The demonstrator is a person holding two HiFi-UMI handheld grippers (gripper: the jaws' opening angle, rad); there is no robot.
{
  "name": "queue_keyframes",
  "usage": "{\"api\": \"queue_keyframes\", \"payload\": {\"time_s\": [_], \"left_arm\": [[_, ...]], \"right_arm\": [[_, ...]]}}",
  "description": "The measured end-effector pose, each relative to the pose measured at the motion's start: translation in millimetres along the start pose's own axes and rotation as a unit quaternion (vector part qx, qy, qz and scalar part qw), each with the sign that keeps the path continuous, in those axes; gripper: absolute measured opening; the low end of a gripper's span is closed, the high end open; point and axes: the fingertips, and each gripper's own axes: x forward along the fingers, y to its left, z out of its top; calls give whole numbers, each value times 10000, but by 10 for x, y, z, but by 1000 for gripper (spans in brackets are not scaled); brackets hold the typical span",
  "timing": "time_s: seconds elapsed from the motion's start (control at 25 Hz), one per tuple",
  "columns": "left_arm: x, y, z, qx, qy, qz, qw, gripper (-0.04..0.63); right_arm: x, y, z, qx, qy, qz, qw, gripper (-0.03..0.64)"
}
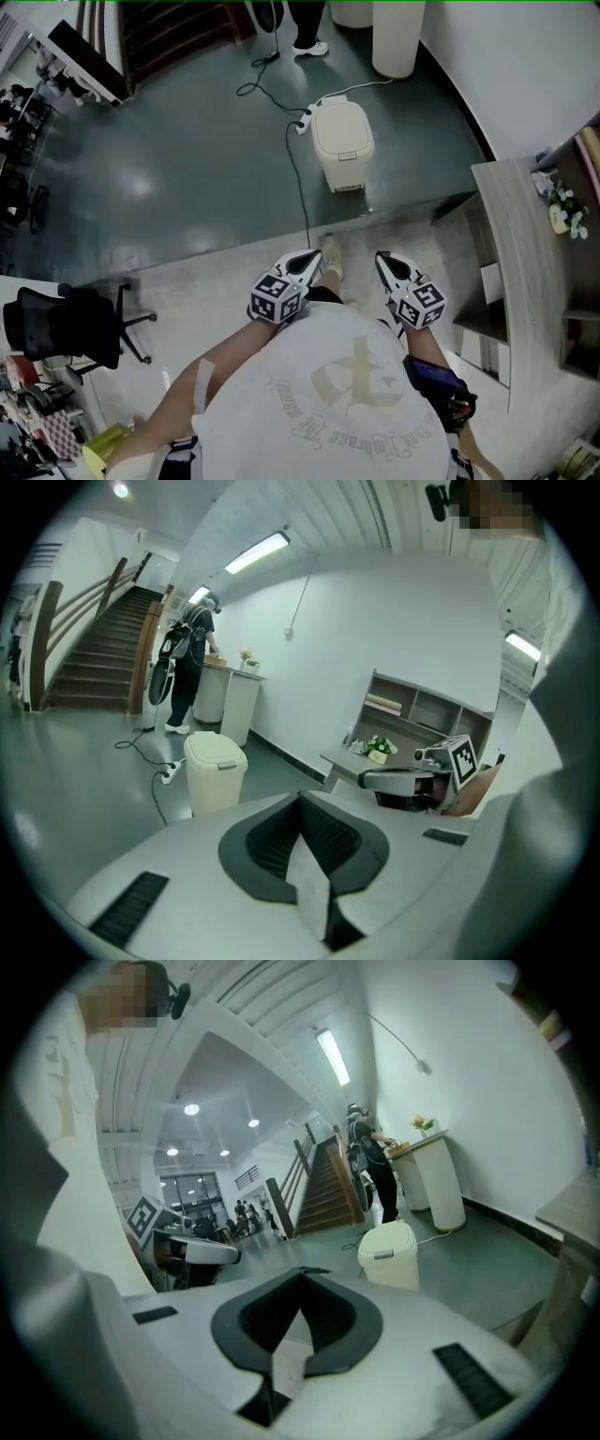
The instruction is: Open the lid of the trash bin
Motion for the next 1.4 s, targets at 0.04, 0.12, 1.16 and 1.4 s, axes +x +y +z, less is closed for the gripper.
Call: {"api": "queue_keyframes", "payload": {"time_s": [0.04, 0.12, 1.16, 1.4], "left_arm": [[7, 46, -1, -51, -9, 30, 10000, 14], [35, 140, 7, -157, -20, 87, 9998, 14], [1118, 1078, 549, -400, 261, -40, 9988, 14], [1266, 1464, 733, -512, 169, 95, 9985, 14]], "right_arm": [[45, 4, 4, -23, 40, 32, 10000, 5], [132, -3, 13, -55, 124, 85, 9999, 5], [1343, -998, 500, -55, 610, 187, 9980, 5], [1615, -1180, 520, -149, 817, 185, 9964, 5]]}}
